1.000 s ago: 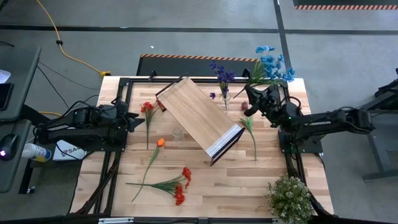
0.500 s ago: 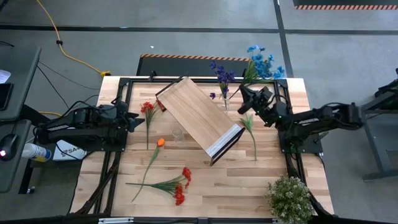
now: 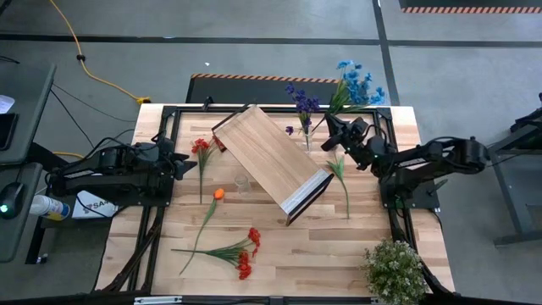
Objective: Pick and place flowers into a vace then onto a shelf
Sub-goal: Put the blue flowers into the top transparent vase
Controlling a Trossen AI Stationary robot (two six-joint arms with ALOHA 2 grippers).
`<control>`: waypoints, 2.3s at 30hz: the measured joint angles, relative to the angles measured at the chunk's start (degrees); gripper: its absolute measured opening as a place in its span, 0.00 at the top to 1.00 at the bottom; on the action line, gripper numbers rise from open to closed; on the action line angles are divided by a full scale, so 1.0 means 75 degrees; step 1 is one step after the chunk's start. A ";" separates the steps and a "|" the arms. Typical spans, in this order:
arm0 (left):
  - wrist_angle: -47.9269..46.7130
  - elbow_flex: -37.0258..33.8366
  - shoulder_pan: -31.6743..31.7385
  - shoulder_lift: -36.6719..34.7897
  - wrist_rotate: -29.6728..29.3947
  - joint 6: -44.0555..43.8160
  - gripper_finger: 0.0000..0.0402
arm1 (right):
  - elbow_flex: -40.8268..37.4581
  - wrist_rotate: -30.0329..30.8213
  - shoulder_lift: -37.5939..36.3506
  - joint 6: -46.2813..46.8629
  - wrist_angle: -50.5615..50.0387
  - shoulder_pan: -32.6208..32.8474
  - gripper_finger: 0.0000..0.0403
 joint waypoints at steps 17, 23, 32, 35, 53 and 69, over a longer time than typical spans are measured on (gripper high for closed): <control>-0.0001 0.0000 0.0000 -0.0001 0.0000 -0.0013 0.17 | 0.0861 -0.0277 0.1370 0.0149 -0.0091 -0.0010 1.00; 0.0000 0.0000 0.0000 -0.0002 0.0000 -0.0024 0.17 | 0.0842 -0.0201 0.1333 0.0121 -0.0119 -0.0007 1.00; 0.0000 0.0000 0.0000 -0.0002 0.0003 -0.0024 0.17 | 0.0840 -0.0213 0.1331 0.0124 -0.0195 -0.0001 1.00; 0.0000 0.0000 0.0000 0.0000 0.0003 -0.0024 0.17 | 0.0839 -0.0210 0.1328 0.0156 -0.0290 0.0016 1.00; 0.0000 0.0000 0.0000 0.0000 0.0003 -0.0024 0.17 | 0.0833 0.1160 0.1328 0.0135 -0.1071 0.0917 0.97; 0.0003 0.0000 0.0000 -0.0003 0.0012 -0.0024 0.17 | 0.0833 0.0863 0.1328 0.0698 -0.1290 0.0958 0.82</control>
